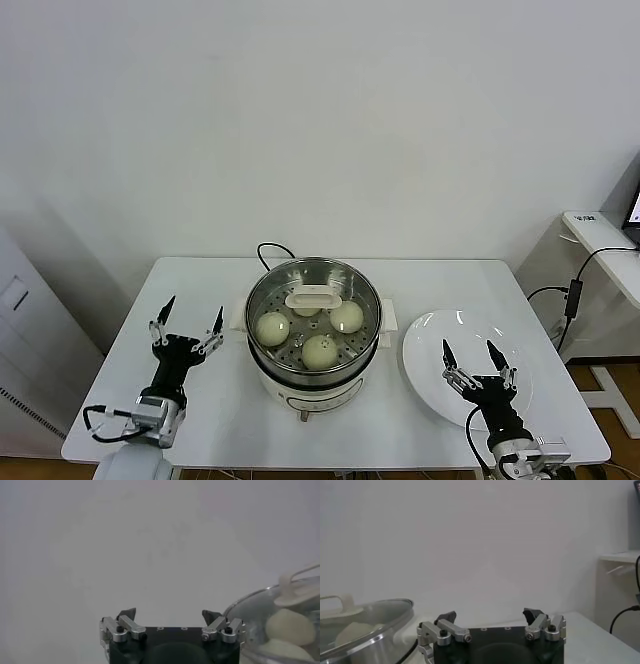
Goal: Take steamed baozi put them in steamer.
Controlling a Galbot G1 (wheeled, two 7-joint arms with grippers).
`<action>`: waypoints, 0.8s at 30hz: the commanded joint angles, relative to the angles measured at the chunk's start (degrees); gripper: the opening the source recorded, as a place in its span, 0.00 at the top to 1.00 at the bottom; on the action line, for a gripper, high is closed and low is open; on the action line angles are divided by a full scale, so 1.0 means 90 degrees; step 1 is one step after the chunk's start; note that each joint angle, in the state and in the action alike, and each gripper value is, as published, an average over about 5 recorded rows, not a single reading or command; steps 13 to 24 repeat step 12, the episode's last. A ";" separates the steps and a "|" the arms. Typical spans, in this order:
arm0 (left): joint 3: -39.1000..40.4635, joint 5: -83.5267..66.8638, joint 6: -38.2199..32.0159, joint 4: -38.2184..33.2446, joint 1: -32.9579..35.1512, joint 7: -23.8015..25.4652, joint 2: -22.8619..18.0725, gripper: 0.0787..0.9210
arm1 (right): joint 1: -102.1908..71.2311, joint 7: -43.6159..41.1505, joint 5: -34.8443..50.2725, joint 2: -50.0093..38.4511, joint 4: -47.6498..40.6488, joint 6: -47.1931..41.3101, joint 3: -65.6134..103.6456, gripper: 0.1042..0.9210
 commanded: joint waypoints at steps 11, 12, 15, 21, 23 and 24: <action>-0.0609 -0.0592 -0.0803 0.0255 0.0512 0.0389 -0.0388 0.12 | 0.0031 -0.0166 -0.0185 0.0098 -0.0081 0.0055 -0.0014 0.12; -0.0614 -0.0596 -0.0819 0.0252 0.0517 0.0400 -0.0387 0.12 | 0.0031 -0.0167 -0.0188 0.0099 -0.0081 0.0054 -0.0015 0.12; -0.0614 -0.0596 -0.0819 0.0252 0.0517 0.0400 -0.0387 0.12 | 0.0031 -0.0167 -0.0188 0.0099 -0.0081 0.0054 -0.0015 0.12; -0.0614 -0.0596 -0.0819 0.0252 0.0517 0.0400 -0.0387 0.12 | 0.0031 -0.0167 -0.0188 0.0099 -0.0081 0.0054 -0.0015 0.12; -0.0614 -0.0596 -0.0819 0.0252 0.0517 0.0400 -0.0387 0.12 | 0.0031 -0.0167 -0.0188 0.0099 -0.0081 0.0054 -0.0015 0.12; -0.0614 -0.0596 -0.0819 0.0252 0.0517 0.0400 -0.0387 0.12 | 0.0031 -0.0167 -0.0188 0.0099 -0.0081 0.0054 -0.0015 0.12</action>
